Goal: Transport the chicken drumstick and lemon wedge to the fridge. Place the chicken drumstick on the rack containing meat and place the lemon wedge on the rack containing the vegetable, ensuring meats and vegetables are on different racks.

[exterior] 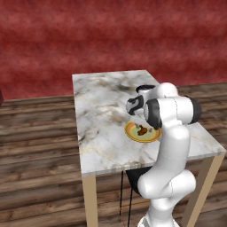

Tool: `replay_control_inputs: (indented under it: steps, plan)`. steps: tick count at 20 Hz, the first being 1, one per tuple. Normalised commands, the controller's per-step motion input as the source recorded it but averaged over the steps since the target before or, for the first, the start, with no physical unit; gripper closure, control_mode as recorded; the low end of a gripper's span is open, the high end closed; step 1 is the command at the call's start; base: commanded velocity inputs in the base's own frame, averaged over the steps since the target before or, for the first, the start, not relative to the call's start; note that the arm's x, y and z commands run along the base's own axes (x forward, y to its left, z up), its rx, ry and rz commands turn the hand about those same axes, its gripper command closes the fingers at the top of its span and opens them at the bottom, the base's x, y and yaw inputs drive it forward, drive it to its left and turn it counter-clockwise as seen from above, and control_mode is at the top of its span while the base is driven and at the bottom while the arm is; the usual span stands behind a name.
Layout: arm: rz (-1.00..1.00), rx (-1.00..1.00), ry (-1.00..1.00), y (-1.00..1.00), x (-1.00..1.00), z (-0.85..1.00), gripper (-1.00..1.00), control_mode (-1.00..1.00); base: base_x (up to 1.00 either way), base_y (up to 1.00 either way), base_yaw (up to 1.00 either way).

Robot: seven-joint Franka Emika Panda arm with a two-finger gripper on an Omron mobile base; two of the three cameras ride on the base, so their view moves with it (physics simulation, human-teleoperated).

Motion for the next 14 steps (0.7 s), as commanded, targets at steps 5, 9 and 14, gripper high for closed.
replay_control_inputs:
  steps: [5, 9, 14]
  plan:
    - [0.0, 0.0, 0.0, 0.0, -0.33, -0.13, -1.0, -1.0, 0.0, 0.0, 0.0]
    - [0.0, 0.0, -0.01, 0.0, -0.04, -0.19, -1.0, -1.0, 0.0, 0.0, 0.0]
    - [0.0, 0.0, -0.07, 0.0, 0.0, -0.15, -1.0, -1.0, 0.0, 0.0, 0.0]
